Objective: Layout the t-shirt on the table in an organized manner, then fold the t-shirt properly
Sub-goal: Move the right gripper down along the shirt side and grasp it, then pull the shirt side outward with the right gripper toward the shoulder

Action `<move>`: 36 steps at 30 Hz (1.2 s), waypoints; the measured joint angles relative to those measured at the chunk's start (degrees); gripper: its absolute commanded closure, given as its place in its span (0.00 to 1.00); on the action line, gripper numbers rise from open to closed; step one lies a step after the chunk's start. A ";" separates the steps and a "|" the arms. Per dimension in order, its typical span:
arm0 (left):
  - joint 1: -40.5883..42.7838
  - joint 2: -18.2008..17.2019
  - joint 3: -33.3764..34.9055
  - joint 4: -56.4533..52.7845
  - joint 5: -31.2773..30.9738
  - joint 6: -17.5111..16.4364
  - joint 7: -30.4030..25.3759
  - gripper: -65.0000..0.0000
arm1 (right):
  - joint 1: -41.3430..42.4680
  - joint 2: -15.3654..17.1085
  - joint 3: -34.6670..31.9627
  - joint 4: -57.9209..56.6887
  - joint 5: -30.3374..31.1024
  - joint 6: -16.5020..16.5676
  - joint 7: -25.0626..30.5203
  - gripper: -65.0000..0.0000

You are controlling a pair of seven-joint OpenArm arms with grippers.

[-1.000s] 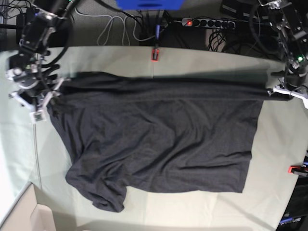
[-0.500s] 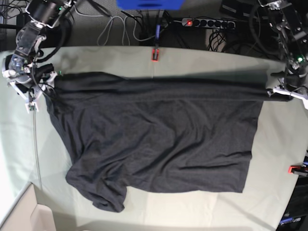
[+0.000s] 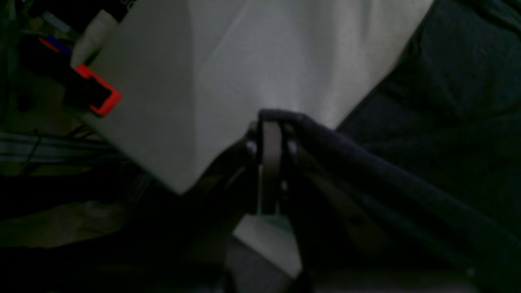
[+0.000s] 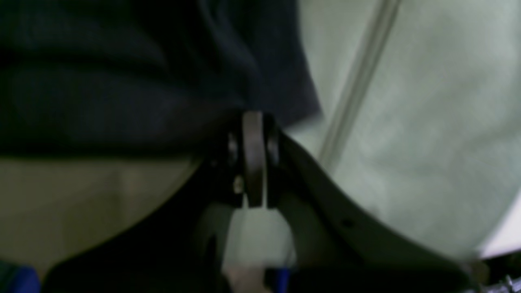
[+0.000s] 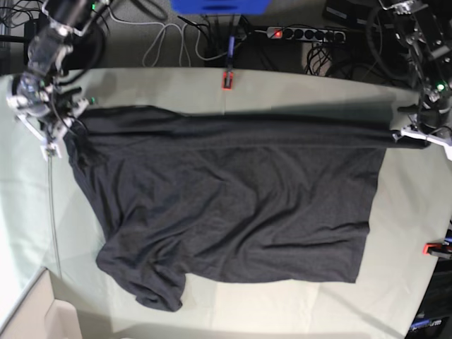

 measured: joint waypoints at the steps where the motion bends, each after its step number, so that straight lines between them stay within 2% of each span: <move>1: -0.04 -0.02 0.02 0.07 0.07 0.00 0.11 1.00 | -1.16 -0.37 0.98 2.12 -0.24 -0.04 0.31 1.00; 4: -0.04 -0.04 0.00 0.17 0.09 0.02 0.00 1.00 | -4.76 -2.54 3.28 10.05 -1.01 -0.04 -0.90 1.00; 6: -0.04 0.00 0.02 0.24 0.11 0.00 0.04 1.00 | -6.14 -4.13 3.87 14.29 0.02 -0.13 0.31 1.00; 11: -0.07 -0.04 0.00 0.22 0.04 0.00 0.02 1.00 | -6.12 -5.03 3.10 14.01 0.15 -0.20 0.04 1.00; 13: -0.07 -0.04 0.02 0.24 0.09 -0.02 0.00 1.00 | -4.24 -4.70 2.34 11.21 -1.05 -0.22 -0.48 0.90; 15: -0.04 -0.04 0.00 0.24 0.28 0.00 0.02 1.00 | -1.77 -4.26 1.99 7.87 -0.55 -0.15 -0.20 0.75; 18: -0.09 -0.07 0.00 0.24 0.11 0.00 0.00 1.00 | 1.07 -1.92 1.57 2.62 -0.13 -0.20 0.81 0.55; 21: -0.04 -0.07 -0.13 0.24 0.13 -0.02 0.04 1.00 | 3.30 0.35 2.05 -3.82 -0.50 -0.13 -0.13 0.45; 25: -0.07 -0.04 -0.11 0.33 0.07 0.00 0.02 1.00 | 5.18 2.80 2.08 -8.68 0.26 -0.02 0.74 0.44; 31: -0.04 -0.02 -0.13 0.33 0.04 0.00 0.02 1.00 | 5.42 2.99 2.10 -9.66 0.37 -0.02 1.33 0.46; 33: -0.09 0.37 -0.13 0.35 0.04 0.00 0.00 1.00 | 5.42 2.86 2.19 -9.68 0.42 -0.02 1.36 0.56; 36: -0.04 0.63 -0.13 0.35 0.07 0.00 0.04 1.00 | 5.22 2.36 2.03 -10.03 1.40 0.04 1.42 0.84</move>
